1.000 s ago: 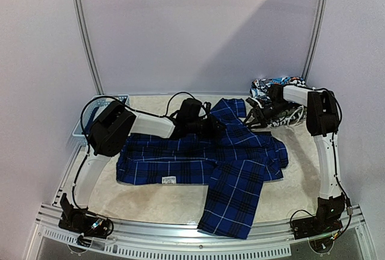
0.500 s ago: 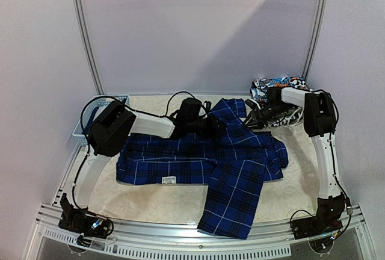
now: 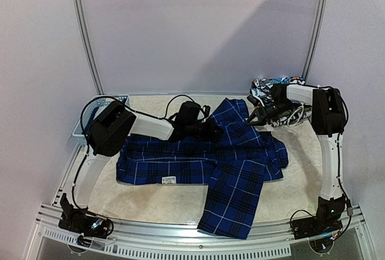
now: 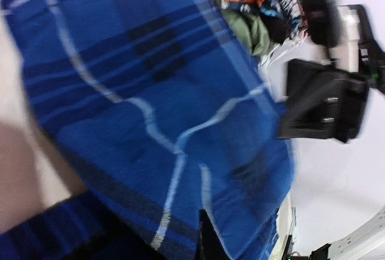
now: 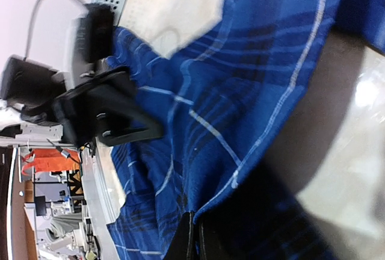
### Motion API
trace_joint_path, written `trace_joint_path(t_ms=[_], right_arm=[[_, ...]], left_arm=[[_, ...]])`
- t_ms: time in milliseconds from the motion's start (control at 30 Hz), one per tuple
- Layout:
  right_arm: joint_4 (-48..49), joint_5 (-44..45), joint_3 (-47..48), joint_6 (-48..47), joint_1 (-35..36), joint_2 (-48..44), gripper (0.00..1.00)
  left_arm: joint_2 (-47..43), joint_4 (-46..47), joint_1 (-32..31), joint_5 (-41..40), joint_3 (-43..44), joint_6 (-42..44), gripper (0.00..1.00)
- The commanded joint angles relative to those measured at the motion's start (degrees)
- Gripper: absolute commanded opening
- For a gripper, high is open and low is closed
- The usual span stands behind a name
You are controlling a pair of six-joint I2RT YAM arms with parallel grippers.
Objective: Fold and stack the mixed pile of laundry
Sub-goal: Adjust the rectangle-folded shirt at the center of the board.
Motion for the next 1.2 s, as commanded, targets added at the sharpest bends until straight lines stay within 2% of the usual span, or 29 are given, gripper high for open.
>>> trace_joint_path(t_ms=[0, 467, 867, 1133, 1167], right_arm=[[-0.14, -0.46, -5.64, -2.54, 0.23, -6.72, 0.02], [-0.47, -0.11, -24.18, -6.84, 0.76, -16.38, 0.00], [0.02, 2.03, -25.71, -4.64, 0.67, -17.21, 0.00], [-0.88, 6.20, -31.11, -6.43, 0.67, -19.38, 0.01], [-0.60, 6.65, -31.49, -6.56, 0.60, -19.56, 0.01]], left_arm=[[-3.88, -1.02, 0.73, 1.65, -2.82, 0.61, 0.06], [-6.29, -0.33, -0.10, 7.03, -5.97, -1.40, 0.02], [-4.94, -3.18, -0.18, 9.56, -4.72, -3.21, 0.00], [-6.90, -10.00, -0.28, 10.16, -5.70, 0.88, 0.00], [-7.30, -11.49, -0.28, 10.02, -5.92, 1.90, 0.03]])
